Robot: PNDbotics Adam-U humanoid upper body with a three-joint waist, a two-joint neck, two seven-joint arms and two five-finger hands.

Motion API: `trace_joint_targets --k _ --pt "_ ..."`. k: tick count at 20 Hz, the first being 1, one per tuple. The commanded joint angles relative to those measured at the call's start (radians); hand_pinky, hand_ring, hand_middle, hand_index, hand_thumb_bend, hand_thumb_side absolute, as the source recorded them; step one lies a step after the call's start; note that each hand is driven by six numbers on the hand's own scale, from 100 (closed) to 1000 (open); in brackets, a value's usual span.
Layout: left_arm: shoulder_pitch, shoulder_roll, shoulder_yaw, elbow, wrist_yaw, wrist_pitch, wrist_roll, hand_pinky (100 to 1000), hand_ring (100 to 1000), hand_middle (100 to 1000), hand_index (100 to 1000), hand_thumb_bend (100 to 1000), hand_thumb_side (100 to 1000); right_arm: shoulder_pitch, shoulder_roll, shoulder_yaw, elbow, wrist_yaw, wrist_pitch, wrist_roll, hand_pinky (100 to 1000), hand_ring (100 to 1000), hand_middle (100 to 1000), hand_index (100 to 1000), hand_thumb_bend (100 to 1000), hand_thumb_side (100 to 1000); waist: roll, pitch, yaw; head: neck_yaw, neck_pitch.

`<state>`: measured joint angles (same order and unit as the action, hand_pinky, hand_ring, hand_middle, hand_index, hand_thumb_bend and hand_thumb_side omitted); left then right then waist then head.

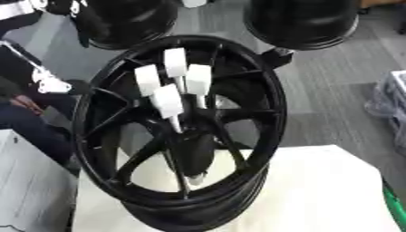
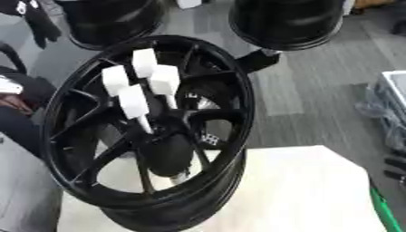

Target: Pull the pin out of the wheel hub.

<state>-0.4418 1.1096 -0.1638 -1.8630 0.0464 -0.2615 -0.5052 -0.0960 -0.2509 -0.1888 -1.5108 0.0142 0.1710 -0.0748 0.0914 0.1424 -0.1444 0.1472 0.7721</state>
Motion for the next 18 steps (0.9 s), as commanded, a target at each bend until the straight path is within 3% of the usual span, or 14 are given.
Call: trace_joint_targets --k 1,10,13,18 --pt "-0.054 0.017 -0.058 0.041 -0.039 -0.006 -0.043 656 542 604 759 532 100 -0.005 -0.027 -0.001 -0.017 0.007 -0.002 0.002 691 755 764 922 100 999 -0.003 -0.019 0.005 -0.003 -0.002" --pt "-0.213 -0.099 -0.245 0.22 -0.16 -0.066 -0.168 676 562 624 759 508 100 0.002 -0.027 -0.006 -0.016 0.009 -0.001 -0.004 690 755 764 922 100 995 -0.005 -0.028 0.018 -0.018 -0.002" --pt "-0.24 -0.117 -0.255 0.217 -0.179 -0.108 -0.211 702 579 647 762 453 100 0.002 -0.027 -0.006 -0.016 0.008 -0.001 -0.005 690 755 764 922 100 997 -0.005 -0.028 0.019 -0.021 -0.002" --pt "-0.282 -0.121 -0.223 0.167 -0.22 -0.178 -0.28 726 559 706 782 372 100 0.001 -0.026 -0.006 -0.017 0.007 -0.001 -0.005 690 755 764 922 100 999 -0.005 -0.027 0.017 -0.022 -0.002"
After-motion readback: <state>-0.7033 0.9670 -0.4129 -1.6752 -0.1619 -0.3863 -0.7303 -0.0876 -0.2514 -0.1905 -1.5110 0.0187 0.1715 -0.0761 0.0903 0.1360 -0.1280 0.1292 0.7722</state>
